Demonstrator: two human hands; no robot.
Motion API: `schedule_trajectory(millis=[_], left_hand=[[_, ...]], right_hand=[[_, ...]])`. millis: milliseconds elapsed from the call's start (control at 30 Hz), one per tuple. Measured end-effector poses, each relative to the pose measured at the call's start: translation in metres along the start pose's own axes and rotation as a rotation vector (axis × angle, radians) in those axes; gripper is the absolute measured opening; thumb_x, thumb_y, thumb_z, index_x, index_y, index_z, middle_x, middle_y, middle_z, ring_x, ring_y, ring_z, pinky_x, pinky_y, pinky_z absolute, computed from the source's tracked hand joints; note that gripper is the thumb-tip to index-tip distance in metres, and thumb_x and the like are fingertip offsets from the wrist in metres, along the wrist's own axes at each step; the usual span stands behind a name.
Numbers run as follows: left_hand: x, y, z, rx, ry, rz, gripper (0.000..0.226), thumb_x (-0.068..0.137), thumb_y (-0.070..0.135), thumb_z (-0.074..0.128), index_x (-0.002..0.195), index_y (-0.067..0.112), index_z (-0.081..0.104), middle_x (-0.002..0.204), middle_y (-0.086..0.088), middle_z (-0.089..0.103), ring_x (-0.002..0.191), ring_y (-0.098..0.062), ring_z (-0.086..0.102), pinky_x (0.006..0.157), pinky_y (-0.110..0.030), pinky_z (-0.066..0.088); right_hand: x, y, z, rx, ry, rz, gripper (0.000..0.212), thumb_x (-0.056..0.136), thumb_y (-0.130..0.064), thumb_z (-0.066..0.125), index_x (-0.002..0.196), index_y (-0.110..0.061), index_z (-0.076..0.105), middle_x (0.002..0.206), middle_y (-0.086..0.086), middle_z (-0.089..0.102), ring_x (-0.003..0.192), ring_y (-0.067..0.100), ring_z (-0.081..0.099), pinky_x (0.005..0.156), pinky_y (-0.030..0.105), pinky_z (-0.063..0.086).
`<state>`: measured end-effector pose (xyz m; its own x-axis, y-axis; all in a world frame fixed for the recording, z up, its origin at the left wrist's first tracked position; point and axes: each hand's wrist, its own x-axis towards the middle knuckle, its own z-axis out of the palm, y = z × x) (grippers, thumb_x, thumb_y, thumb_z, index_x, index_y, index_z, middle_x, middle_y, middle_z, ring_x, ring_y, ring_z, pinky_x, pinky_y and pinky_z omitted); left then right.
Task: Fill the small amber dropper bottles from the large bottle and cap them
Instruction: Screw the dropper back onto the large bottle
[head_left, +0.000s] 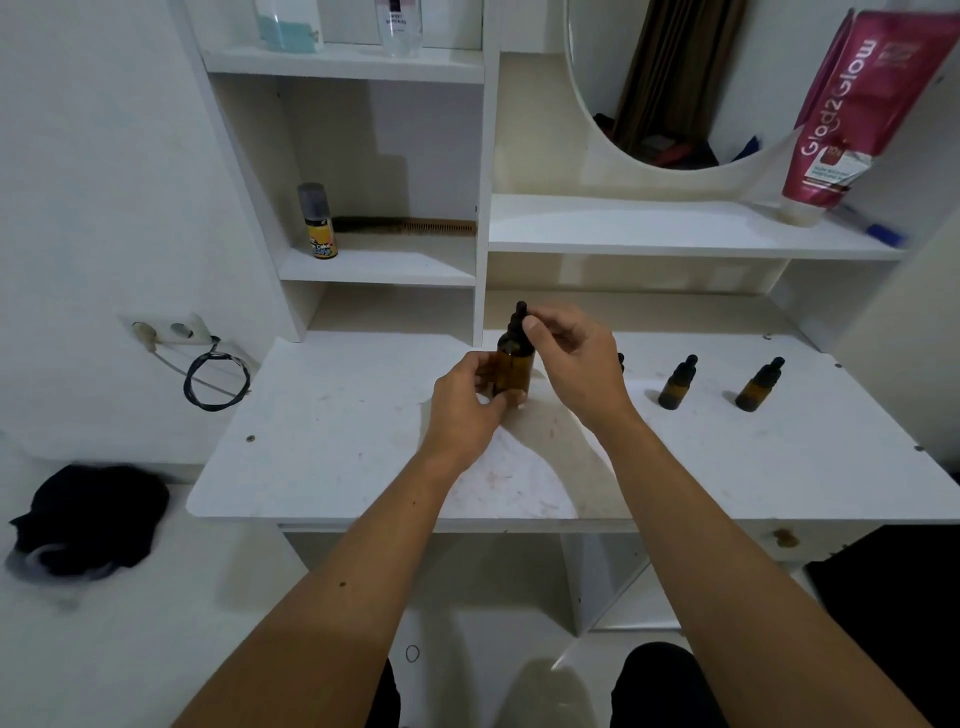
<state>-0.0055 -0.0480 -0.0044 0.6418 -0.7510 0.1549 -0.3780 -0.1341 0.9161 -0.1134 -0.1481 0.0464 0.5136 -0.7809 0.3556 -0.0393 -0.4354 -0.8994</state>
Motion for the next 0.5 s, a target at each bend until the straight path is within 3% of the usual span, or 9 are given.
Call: schedule_trajectory(millis=[67, 167, 300, 433, 500], left_hand=[[0.0007, -0.0012, -0.0004, -0.009, 0.001, 0.007, 0.05, 0.087, 0.023, 0.083, 0.131, 0.02, 0.059, 0.118, 0.008, 0.066, 0.109, -0.011, 0.061, 0.093, -0.012, 0.046], [0.0006, -0.0022, -0.0007, -0.008, 0.004, 0.016, 0.051, 0.087, 0.022, 0.083, 0.131, 0.02, 0.059, 0.115, 0.012, 0.063, 0.109, -0.01, 0.06, 0.09, -0.008, 0.044], [0.0004, -0.0007, 0.001, 0.008, 0.009, -0.004, 0.052, 0.087, 0.025, 0.083, 0.133, 0.021, 0.058, 0.122, 0.007, 0.066, 0.109, -0.009, 0.059, 0.097, -0.017, 0.045], [-0.0002, 0.0, 0.0003, 0.009, 0.009, 0.003, 0.051, 0.088, 0.023, 0.082, 0.133, 0.02, 0.059, 0.123, 0.007, 0.066, 0.108, -0.008, 0.059, 0.098, -0.018, 0.044], [-0.0009, 0.0003, -0.0002, 0.009, 0.004, 0.007, 0.051, 0.088, 0.023, 0.082, 0.134, 0.019, 0.059, 0.122, 0.009, 0.065, 0.108, -0.007, 0.058, 0.098, -0.016, 0.044]], right_hand=[[0.0001, 0.0001, -0.0005, 0.019, -0.005, 0.021, 0.018, 0.097, -0.023, 0.076, 0.114, -0.018, 0.078, 0.105, -0.004, 0.08, 0.102, 0.011, 0.076, 0.099, 0.038, 0.062], [0.0015, 0.0007, -0.0002, 0.059, -0.002, 0.049, 0.021, 0.092, -0.025, 0.082, 0.111, -0.017, 0.077, 0.102, -0.002, 0.081, 0.099, 0.013, 0.077, 0.097, 0.038, 0.063], [0.002, 0.0006, -0.0009, 0.009, -0.03, -0.006, 0.021, 0.102, -0.02, 0.07, 0.121, -0.019, 0.078, 0.107, -0.008, 0.079, 0.104, 0.006, 0.075, 0.099, 0.032, 0.061], [0.003, 0.0007, -0.0001, 0.031, -0.03, 0.028, 0.019, 0.091, -0.024, 0.083, 0.109, -0.021, 0.077, 0.1, -0.008, 0.08, 0.098, 0.006, 0.076, 0.094, 0.028, 0.062], [0.0043, 0.0012, -0.0001, 0.046, -0.037, 0.041, 0.024, 0.092, -0.027, 0.083, 0.113, -0.02, 0.076, 0.104, -0.005, 0.08, 0.101, 0.01, 0.076, 0.095, 0.03, 0.062]])
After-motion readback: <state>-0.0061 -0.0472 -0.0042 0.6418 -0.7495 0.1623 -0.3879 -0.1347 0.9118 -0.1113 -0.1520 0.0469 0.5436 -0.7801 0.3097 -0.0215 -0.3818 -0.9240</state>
